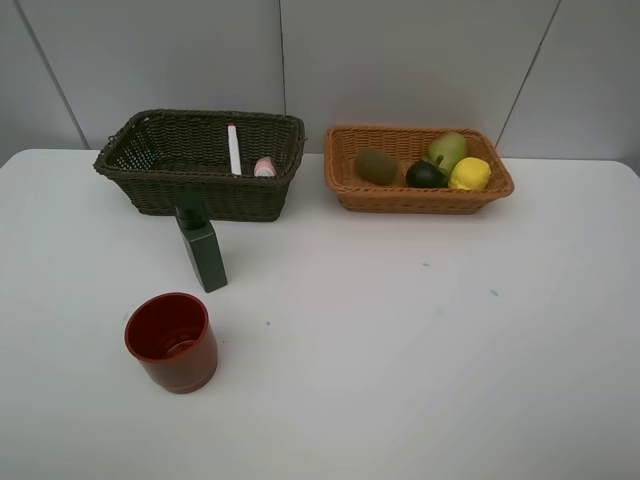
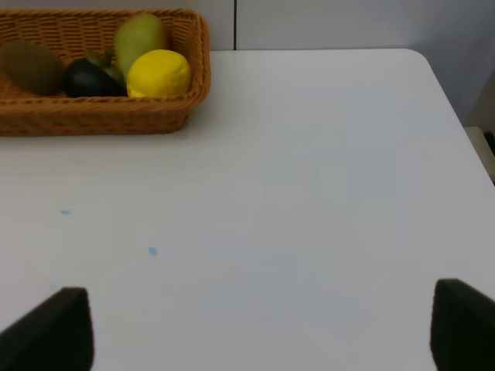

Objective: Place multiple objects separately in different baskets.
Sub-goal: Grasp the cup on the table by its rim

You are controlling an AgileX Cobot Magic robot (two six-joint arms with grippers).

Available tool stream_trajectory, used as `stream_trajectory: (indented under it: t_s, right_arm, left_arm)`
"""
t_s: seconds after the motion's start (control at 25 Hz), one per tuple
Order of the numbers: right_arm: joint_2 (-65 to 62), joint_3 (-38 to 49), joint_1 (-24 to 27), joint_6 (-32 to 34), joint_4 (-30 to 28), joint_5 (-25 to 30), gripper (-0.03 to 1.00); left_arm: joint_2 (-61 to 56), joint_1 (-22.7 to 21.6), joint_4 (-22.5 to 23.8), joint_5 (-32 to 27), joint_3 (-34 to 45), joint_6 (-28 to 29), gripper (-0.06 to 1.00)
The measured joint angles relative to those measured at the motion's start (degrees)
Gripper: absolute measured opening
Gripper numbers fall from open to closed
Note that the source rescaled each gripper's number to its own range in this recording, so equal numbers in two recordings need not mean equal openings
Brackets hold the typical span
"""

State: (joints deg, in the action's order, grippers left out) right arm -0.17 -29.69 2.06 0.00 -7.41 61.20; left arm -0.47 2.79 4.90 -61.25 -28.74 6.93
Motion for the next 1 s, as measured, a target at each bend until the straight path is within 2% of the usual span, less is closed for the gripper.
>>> stream_trajectory:
  t_s: [0.16, 0.32, 0.76, 1.0]
  right_arm:
    - [0.0, 0.0, 0.0, 0.0, 0.0, 0.0, 0.94]
    - [0.0, 0.0, 0.0, 0.0, 0.0, 0.0, 0.94]
    - [0.0, 0.0, 0.0, 0.0, 0.0, 0.0, 0.94]
    - [0.0, 0.0, 0.0, 0.0, 0.0, -0.1, 0.94]
  left_arm:
    - [0.0, 0.0, 0.4, 0.3, -0.2, 0.0, 0.93]
    - [3.1, 0.0, -0.3, 0.6, -3.7, 0.0, 0.93]
    - [27.0, 0.0, -5.8, 1.1, -16.7, -0.2, 0.93]
    - [39.0, 0.0, -10.7, 1.2, -18.3, -2.1, 0.93]
